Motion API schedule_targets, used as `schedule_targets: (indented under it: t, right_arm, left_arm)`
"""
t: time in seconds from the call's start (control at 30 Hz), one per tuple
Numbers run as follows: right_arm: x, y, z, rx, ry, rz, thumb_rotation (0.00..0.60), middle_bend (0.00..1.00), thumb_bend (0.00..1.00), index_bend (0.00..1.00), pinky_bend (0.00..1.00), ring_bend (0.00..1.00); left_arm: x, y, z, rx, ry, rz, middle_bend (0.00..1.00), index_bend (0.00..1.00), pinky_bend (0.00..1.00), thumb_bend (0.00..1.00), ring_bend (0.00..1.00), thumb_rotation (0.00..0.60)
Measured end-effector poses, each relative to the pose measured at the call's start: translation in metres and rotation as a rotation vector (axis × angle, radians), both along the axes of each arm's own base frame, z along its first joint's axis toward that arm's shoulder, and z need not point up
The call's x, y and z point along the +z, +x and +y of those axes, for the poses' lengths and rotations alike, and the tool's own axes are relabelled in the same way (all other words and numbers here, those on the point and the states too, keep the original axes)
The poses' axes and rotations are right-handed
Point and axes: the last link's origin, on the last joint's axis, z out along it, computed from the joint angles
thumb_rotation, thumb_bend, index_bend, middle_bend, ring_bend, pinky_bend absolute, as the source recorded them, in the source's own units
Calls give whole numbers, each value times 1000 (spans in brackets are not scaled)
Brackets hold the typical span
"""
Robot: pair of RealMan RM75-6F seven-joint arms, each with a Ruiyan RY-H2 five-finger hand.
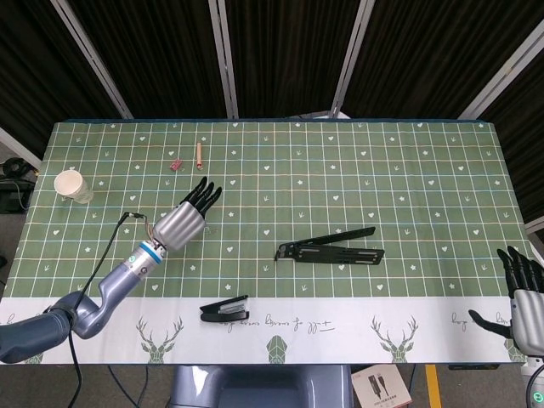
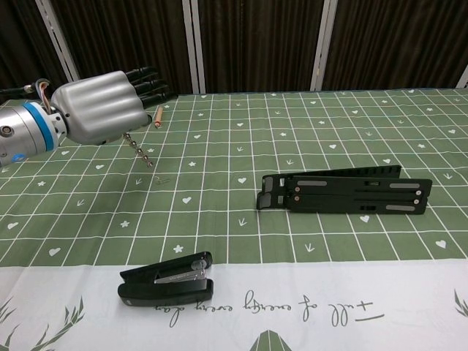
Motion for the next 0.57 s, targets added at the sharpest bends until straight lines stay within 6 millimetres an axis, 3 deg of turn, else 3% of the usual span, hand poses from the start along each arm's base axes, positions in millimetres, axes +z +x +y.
schedule_targets:
  t: [0.57]
  right_arm:
    - [1, 0, 0, -5, -4, -5, 600, 0, 15, 53, 0, 0]
  left_arm:
    - [-16, 2, -5, -20, -23, 26, 0, 607, 0, 397, 0, 600]
